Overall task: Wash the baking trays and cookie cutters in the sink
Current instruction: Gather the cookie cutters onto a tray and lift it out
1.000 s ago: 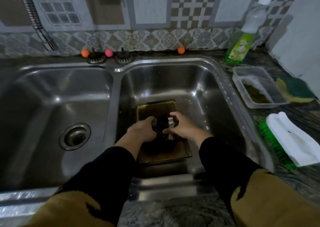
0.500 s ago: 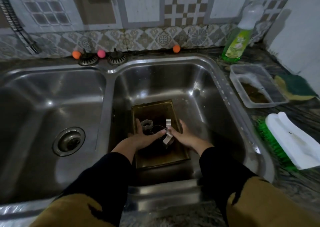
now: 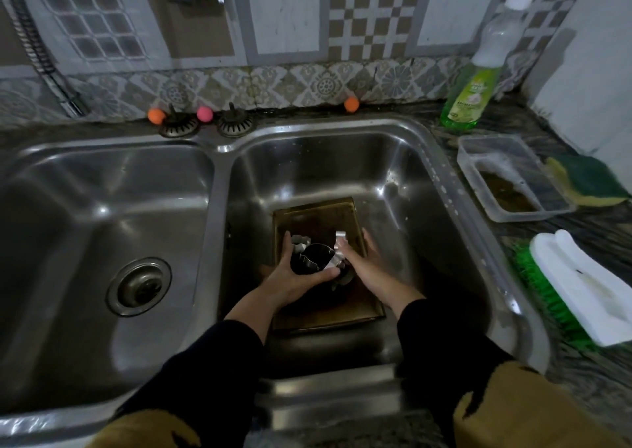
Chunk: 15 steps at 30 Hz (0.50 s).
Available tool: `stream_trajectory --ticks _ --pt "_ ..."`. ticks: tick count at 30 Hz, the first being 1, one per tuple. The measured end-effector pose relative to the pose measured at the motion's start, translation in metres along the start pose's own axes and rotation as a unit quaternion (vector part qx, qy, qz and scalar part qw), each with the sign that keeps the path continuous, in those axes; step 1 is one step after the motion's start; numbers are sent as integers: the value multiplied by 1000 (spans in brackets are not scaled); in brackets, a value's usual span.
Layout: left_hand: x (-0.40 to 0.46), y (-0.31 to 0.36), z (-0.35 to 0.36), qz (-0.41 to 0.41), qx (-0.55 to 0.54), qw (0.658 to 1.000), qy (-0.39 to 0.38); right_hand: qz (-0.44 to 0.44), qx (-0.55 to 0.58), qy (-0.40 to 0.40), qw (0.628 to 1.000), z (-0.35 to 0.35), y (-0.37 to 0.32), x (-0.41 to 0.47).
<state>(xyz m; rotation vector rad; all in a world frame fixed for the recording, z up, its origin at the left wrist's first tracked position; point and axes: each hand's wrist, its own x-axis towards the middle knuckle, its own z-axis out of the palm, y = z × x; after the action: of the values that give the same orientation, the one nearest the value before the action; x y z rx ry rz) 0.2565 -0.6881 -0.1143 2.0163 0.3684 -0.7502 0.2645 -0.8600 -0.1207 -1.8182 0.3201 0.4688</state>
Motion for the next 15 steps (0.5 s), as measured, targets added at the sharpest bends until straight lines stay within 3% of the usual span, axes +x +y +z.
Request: stream_trajectory --ticks 3,8,15 --pt "-7 9 -2 41 17 998 37 -14 -87 47 995 2 -4 -1" --pt "-17 31 -15 71 113 984 119 -133 -146 104 975 -6 -19 -2" --pt "-32 55 -28 178 39 960 211 -224 -155 126 954 -27 -83 -15"
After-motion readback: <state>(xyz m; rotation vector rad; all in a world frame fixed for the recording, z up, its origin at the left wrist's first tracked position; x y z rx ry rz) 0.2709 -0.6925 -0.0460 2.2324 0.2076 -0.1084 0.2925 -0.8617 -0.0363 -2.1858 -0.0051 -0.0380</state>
